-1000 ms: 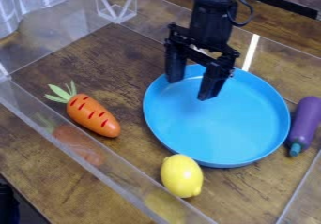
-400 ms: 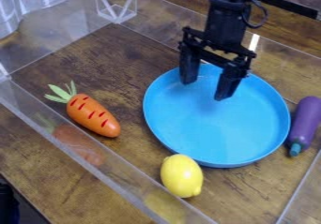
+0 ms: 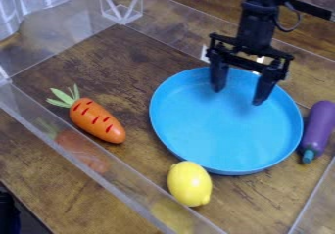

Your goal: Remove the purple eggplant from the blue tray and put it on the table

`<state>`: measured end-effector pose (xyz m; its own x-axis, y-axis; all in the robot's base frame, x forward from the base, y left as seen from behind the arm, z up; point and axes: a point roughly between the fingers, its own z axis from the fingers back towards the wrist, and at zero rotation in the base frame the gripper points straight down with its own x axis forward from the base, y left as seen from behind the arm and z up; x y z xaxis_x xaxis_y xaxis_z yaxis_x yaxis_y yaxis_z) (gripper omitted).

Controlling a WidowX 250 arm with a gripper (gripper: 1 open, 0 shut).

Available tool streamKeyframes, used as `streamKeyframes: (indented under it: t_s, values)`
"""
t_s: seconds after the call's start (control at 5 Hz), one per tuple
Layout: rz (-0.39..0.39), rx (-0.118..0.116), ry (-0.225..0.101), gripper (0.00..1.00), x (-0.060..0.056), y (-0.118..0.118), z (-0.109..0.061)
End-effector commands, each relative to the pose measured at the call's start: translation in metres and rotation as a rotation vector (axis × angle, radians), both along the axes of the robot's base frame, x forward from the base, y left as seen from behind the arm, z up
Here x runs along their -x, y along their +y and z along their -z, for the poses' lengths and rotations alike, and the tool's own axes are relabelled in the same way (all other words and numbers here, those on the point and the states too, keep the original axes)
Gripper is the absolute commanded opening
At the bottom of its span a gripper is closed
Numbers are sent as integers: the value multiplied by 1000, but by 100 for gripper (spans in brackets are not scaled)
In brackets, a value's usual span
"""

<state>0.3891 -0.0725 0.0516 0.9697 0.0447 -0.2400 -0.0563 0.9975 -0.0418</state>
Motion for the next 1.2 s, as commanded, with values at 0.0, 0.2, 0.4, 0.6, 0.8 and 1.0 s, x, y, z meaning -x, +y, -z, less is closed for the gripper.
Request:
streamKeyframes:
  t_s: [0.0, 0.2, 0.4, 0.6, 0.8, 1.0]
  values:
    - [13, 18, -83, 100, -13, -4, -9]
    - [11, 22, -98, 100, -16, 1, 3]
    - [12, 26, -115, 100, -24, -11, 3]
    - [51, 35, -124, 100, -28, -19, -3]
    - [92, 45, -134, 100, -31, -27, -9]
    - [134, 56, -148, 100, -35, -41, -16]
